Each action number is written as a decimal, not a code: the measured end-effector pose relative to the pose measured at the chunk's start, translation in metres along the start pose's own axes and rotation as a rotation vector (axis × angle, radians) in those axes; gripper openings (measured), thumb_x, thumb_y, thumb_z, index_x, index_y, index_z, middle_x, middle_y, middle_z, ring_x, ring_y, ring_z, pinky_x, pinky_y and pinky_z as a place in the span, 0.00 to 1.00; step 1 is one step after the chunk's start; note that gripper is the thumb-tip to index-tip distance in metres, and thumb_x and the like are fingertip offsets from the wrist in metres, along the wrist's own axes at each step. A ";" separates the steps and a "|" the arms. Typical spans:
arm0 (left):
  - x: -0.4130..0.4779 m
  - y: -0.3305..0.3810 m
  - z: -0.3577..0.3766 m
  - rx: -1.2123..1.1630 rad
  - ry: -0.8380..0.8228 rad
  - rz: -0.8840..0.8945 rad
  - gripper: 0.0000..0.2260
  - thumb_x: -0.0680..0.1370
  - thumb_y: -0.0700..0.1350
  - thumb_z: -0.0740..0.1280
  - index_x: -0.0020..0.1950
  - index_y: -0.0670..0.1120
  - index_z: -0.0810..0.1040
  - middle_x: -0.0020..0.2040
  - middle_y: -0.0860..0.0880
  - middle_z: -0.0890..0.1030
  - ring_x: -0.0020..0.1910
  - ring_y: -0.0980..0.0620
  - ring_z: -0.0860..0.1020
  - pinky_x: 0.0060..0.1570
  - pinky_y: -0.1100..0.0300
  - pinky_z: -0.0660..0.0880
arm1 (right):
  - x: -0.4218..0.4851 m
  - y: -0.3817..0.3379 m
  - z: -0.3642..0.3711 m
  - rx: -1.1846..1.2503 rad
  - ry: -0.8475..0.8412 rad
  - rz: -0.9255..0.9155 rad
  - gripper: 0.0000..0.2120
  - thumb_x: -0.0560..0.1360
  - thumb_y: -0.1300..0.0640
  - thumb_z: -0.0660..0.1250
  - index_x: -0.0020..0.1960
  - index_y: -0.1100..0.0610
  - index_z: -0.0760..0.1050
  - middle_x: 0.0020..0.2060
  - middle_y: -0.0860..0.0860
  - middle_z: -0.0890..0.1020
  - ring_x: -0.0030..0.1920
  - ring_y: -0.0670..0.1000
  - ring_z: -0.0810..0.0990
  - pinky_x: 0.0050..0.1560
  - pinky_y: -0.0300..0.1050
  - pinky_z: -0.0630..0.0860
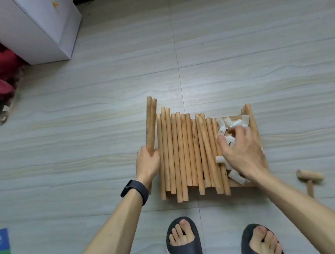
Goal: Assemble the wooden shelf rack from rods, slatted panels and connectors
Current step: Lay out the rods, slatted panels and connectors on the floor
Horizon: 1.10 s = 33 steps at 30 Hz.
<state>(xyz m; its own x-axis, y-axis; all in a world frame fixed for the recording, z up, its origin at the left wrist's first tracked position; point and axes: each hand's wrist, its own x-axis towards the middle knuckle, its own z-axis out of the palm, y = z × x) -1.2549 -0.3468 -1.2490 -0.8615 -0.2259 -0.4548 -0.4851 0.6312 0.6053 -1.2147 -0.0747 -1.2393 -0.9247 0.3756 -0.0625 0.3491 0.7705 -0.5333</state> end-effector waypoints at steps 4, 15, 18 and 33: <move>0.003 -0.010 0.002 -0.321 -0.263 -0.228 0.10 0.84 0.50 0.61 0.52 0.45 0.77 0.49 0.49 0.84 0.48 0.48 0.82 0.50 0.50 0.80 | 0.013 0.044 -0.008 0.116 -0.023 0.549 0.32 0.80 0.37 0.59 0.76 0.56 0.62 0.74 0.59 0.67 0.72 0.63 0.64 0.69 0.61 0.63; -0.035 -0.032 0.018 -0.414 -0.249 -0.248 0.15 0.83 0.48 0.63 0.67 0.43 0.75 0.57 0.46 0.83 0.55 0.48 0.82 0.58 0.47 0.79 | -0.014 0.079 -0.021 0.372 -0.314 0.640 0.40 0.75 0.25 0.45 0.69 0.54 0.73 0.68 0.57 0.77 0.64 0.61 0.75 0.68 0.62 0.70; -0.059 -0.039 0.018 -0.417 -0.282 -0.246 0.15 0.84 0.47 0.62 0.68 0.42 0.75 0.57 0.46 0.83 0.54 0.48 0.82 0.51 0.52 0.79 | -0.036 0.079 -0.034 0.534 -0.329 0.648 0.45 0.69 0.18 0.51 0.69 0.49 0.75 0.66 0.54 0.77 0.63 0.59 0.76 0.65 0.62 0.73; -0.136 0.010 -0.081 -0.922 -0.914 -0.117 0.16 0.83 0.47 0.64 0.70 0.46 0.76 0.39 0.52 0.74 0.28 0.58 0.69 0.29 0.65 0.73 | -0.103 -0.052 -0.080 0.683 -0.427 0.166 0.35 0.74 0.32 0.64 0.72 0.55 0.69 0.63 0.51 0.80 0.59 0.49 0.80 0.58 0.48 0.74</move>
<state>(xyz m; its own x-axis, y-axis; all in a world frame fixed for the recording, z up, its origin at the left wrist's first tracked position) -1.1547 -0.3698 -1.1277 -0.5711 0.5690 -0.5917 -0.7883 -0.1791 0.5886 -1.1252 -0.1128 -1.1378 -0.8956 0.1224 -0.4277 0.4440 0.1872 -0.8762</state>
